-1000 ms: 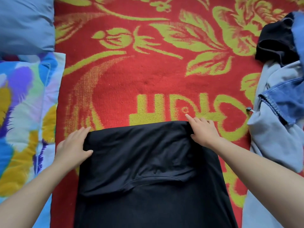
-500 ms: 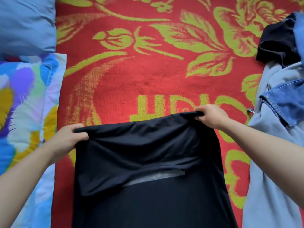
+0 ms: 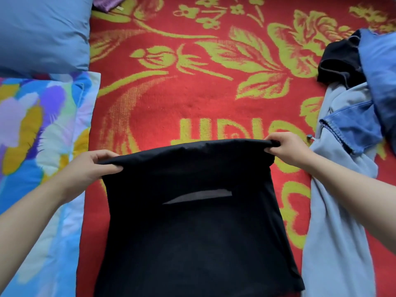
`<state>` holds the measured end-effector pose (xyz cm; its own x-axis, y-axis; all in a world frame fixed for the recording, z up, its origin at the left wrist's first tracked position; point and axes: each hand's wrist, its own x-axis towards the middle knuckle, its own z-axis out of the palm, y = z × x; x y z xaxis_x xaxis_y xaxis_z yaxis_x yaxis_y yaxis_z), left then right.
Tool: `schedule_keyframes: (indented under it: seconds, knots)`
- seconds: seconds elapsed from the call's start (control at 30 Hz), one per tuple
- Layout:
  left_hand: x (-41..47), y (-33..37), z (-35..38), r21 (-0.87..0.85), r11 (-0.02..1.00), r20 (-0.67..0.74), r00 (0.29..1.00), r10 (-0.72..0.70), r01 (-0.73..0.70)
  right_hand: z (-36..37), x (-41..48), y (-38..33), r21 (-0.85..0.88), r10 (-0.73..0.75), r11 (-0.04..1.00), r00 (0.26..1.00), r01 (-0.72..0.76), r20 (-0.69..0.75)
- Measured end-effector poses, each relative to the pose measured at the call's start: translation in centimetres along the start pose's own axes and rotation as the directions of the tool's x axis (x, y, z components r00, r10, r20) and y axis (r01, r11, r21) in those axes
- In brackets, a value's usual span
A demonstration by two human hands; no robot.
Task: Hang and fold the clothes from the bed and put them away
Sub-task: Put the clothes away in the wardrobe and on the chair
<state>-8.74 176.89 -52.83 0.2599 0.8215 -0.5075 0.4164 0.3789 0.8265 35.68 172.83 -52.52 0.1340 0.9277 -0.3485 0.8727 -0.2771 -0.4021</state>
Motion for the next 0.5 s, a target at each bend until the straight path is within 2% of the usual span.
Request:
schedule_keyframes:
  seconds: [0.13, 0.23, 0.3, 0.37, 0.4, 0.43, 0.5]
  knots:
    - [-3.9, -1.5, 0.5, -0.005, 1.0, 0.076, 0.997, -0.022, 0.023, -0.1, -4.0, 1.1, 0.03, -0.019, 0.999, 0.998, 0.017, 0.067]
    - [-6.9, -3.3, 1.8, 0.022, 0.996, 0.196, 0.976, -0.091, 0.088, 1.3, -7.6, 2.2, -0.055, -0.051, 0.997, 0.987, 0.06, 0.15]
    - [-8.6, -5.6, 2.7, 0.121, 0.987, 0.237, 0.963, -0.129, 0.102, 2.8, -9.9, 2.9, -0.211, -0.082, 0.967, 0.96, 0.142, 0.268]
    - [-10.2, -8.0, 4.2, 0.395, 0.917, 0.275, 0.946, -0.171, 0.05, 4.9, -12.3, 3.4, -0.416, -0.091, 0.865, 0.902, 0.282, 0.422]
    - [-10.9, -9.3, 5.2, 0.6, 0.8, 0.311, 0.929, -0.202, -0.026, 6.1, -13.5, 3.5, -0.493, -0.096, 0.791, 0.87, 0.362, 0.484]
    - [-11.5, -10.4, 6.1, 0.787, 0.606, 0.323, 0.916, -0.239, -0.119, 7.2, -14.2, 3.5, -0.555, -0.082, 0.711, 0.835, 0.432, 0.544]
    - [-13.1, -12.4, 8.8, 0.939, 0.213, 0.324, 0.898, -0.298, -0.269, 9.5, -15.3, 3.6, -0.629, 0.012, 0.577, 0.764, 0.521, 0.645]
